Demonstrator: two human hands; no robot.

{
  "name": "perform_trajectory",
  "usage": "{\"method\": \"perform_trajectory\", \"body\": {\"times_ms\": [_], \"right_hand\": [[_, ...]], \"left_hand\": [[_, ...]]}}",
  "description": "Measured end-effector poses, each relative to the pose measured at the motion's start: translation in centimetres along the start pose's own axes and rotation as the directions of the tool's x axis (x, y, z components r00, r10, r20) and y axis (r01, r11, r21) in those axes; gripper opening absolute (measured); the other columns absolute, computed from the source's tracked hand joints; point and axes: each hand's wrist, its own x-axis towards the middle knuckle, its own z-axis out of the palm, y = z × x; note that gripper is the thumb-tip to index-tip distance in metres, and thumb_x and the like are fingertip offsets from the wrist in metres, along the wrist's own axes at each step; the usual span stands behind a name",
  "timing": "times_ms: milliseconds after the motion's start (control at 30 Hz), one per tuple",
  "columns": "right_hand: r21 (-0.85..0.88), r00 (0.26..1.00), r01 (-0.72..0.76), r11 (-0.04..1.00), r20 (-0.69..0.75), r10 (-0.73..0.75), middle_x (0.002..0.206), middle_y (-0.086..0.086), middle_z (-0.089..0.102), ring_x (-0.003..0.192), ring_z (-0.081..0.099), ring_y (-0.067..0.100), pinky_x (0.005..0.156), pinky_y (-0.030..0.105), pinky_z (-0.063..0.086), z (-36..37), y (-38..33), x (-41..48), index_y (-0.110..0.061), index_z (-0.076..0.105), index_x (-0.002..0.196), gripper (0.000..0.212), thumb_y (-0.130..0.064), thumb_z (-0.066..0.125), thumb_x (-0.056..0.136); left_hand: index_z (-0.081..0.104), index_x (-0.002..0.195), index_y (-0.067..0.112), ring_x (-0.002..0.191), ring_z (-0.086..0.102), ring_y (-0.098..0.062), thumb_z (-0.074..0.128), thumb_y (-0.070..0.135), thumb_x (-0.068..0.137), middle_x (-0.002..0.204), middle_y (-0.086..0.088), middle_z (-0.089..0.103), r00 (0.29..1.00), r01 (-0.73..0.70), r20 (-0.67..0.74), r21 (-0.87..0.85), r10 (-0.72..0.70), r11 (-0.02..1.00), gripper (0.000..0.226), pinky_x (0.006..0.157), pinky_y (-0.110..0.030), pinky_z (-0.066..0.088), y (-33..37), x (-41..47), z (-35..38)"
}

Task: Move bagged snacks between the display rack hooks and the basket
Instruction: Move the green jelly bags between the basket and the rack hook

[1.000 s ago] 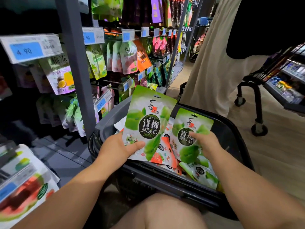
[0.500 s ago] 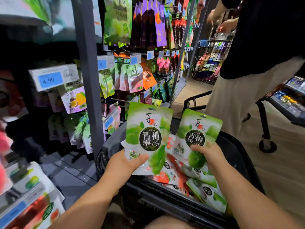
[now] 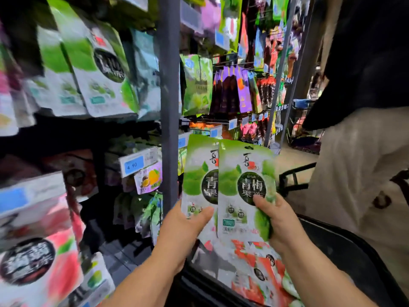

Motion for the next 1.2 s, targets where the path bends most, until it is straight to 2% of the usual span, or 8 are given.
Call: {"method": "perform_trajectory", "body": {"times_ms": [100, 167, 267, 400, 567, 700, 833, 1200], "right_hand": [[-0.023, 0.999, 0.031, 0.999, 0.044, -0.03, 0.106, 0.021, 0.073, 0.095, 0.069, 0.04, 0.093, 0.06, 0.051, 3.7, -1.4, 0.2, -0.006, 0.063, 0.113, 0.094, -0.041, 0.099, 0.034], [-0.025, 0.996, 0.053, 0.998, 0.079, -0.051, 0.103, 0.022, 0.073, 0.09, 0.071, 0.039, 0.09, 0.061, 0.053, 6.1, -2.3, 0.3, -0.005, 0.062, 0.112, 0.066, -0.023, 0.089, 0.055], [-0.073, 0.983, 0.092, 0.993, 0.165, -0.079, 0.101, 0.018, 0.075, 0.088, 0.073, 0.035, 0.077, 0.048, 0.06, 8.9, -3.4, 0.1, -0.008, 0.064, 0.109, 0.041, -0.005, 0.074, 0.07], [-0.097, 0.959, 0.122, 0.988, 0.269, -0.091, 0.105, 0.009, 0.075, 0.095, 0.073, 0.031, 0.083, 0.045, 0.058, 11.8, -4.3, 0.1, -0.015, 0.062, 0.12, 0.054, -0.016, 0.079, 0.069], [-0.164, 0.879, 0.077, 0.984, 0.476, 0.011, 0.104, -0.012, 0.075, 0.097, 0.073, 0.018, 0.089, 0.039, 0.054, 15.0, -5.4, 0.5, -0.052, 0.051, 0.114, 0.074, -0.03, 0.09, 0.056], [-0.142, 0.88, 0.126, 0.982, 0.473, -0.044, 0.112, 0.0, 0.071, 0.092, 0.074, 0.019, 0.074, 0.033, 0.058, 17.0, -6.4, 0.7, -0.037, 0.049, 0.124, 0.087, -0.009, 0.094, 0.055], [-0.006, 0.906, 0.139, 0.99, 0.403, -0.125, 0.096, 0.01, 0.076, 0.085, 0.074, 0.034, 0.074, 0.046, 0.058, 19.3, -7.1, 1.4, -0.022, 0.05, 0.116, 0.067, -0.005, 0.083, 0.06], [0.225, 0.91, 0.148, 0.963, 0.351, -0.221, 0.112, 0.017, 0.071, 0.082, 0.074, 0.028, 0.059, 0.033, 0.057, 26.3, -9.0, 6.6, -0.013, 0.052, 0.127, 0.056, -0.002, 0.075, 0.078]], "left_hand": [[0.069, 0.088, 0.017, 0.064, 0.066, -0.004, 0.078, 0.02, 0.081, 0.075, 0.01, 0.073, 0.996, -0.041, -0.088, -0.067, 0.035, 0.997, 0.011, 0.057, -0.014, 0.049, 1.6, -0.6, -2.0], [0.067, 0.082, 0.016, 0.052, 0.061, -0.003, 0.077, 0.007, 0.079, 0.064, 0.009, 0.07, 0.992, -0.053, -0.121, -0.094, 0.042, 0.994, 0.014, 0.048, -0.012, 0.043, 2.7, -1.0, -3.2], [0.073, 0.089, 0.016, 0.073, 0.073, -0.013, 0.086, 0.007, 0.068, 0.081, 0.003, 0.077, 0.984, -0.048, -0.177, -0.11, 0.028, 0.993, 0.027, 0.064, -0.028, 0.056, 3.8, -1.5, -4.8], [0.075, 0.085, 0.038, 0.083, 0.074, -0.021, 0.089, 0.035, 0.041, 0.085, 0.002, 0.077, 0.947, -0.07, -0.318, -0.099, 0.036, 0.993, 0.046, 0.082, -0.044, 0.058, 5.2, -1.9, -6.6], [0.074, 0.079, 0.028, 0.07, 0.069, 0.0, 0.091, 0.027, 0.061, 0.076, 0.014, 0.075, 0.874, -0.125, -0.476, -0.031, 0.095, 0.992, 0.025, 0.06, -0.013, 0.048, 7.3, -2.0, -9.4], [0.073, 0.09, 0.035, 0.085, 0.07, -0.01, 0.089, 0.046, 0.057, 0.086, 0.013, 0.076, 0.846, -0.154, -0.516, 0.005, 0.135, 0.988, 0.039, 0.073, -0.028, 0.052, 8.7, -2.2, -11.0], [0.071, 0.096, 0.036, 0.09, 0.07, -0.015, 0.078, 0.07, 0.038, 0.09, 0.013, 0.075, 0.786, -0.224, -0.58, 0.053, 0.213, 0.973, 0.068, 0.087, -0.041, 0.054, 9.9, -2.3, -12.1], [0.059, 0.077, 0.039, 0.076, 0.057, 0.0, 0.088, 0.028, 0.066, 0.08, 0.019, 0.067, 0.702, -0.289, -0.659, 0.085, 0.271, 0.954, 0.033, 0.069, -0.025, 0.039, 11.9, -3.0, -14.7]]}}
